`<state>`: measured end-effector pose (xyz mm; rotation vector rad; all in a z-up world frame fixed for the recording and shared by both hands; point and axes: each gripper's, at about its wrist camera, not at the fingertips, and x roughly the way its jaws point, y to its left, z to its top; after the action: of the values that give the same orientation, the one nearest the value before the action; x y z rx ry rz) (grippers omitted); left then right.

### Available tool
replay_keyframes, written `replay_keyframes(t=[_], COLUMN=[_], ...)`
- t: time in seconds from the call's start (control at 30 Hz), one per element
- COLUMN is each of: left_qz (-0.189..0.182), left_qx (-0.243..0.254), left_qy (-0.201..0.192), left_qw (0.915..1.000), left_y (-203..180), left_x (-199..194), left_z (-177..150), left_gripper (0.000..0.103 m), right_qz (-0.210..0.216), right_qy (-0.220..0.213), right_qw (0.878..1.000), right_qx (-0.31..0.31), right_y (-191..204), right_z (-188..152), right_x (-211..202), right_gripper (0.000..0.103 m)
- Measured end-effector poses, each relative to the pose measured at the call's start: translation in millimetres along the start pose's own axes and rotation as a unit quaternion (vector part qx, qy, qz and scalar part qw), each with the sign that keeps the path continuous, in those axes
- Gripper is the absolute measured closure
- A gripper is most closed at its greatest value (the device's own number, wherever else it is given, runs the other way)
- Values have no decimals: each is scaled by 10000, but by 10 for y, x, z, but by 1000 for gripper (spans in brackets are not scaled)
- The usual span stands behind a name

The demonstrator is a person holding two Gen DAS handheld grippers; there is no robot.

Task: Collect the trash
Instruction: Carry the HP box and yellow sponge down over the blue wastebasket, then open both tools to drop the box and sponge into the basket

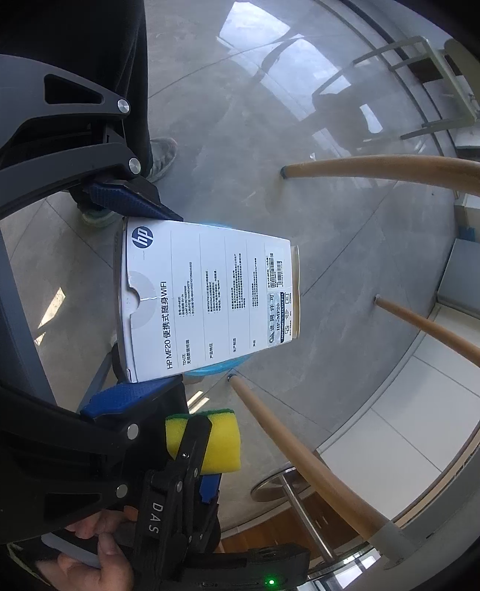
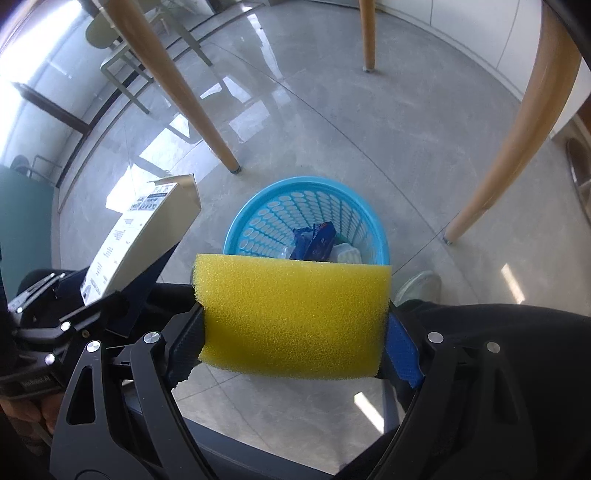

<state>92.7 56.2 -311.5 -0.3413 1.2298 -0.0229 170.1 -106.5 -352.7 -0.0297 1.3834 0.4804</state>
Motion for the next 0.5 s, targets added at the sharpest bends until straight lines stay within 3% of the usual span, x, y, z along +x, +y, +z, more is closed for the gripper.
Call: replay_keyframes(t=[0.27, 0.5], left_qz=[122, 251], left_qx=[133, 341], left_qy=[371, 663], left_qw=[9991, 9969], left_y=[-56, -91], left_x=[305, 531], left_z=[73, 89], left_gripper=[27, 27], right_qz=[-99, 208], right_qy=[247, 459], right_qw=[9993, 9973], right_qx=[258, 544], right_y=[-175, -304], right_z=[175, 240], right_x=[367, 551], right_gripper=[23, 23])
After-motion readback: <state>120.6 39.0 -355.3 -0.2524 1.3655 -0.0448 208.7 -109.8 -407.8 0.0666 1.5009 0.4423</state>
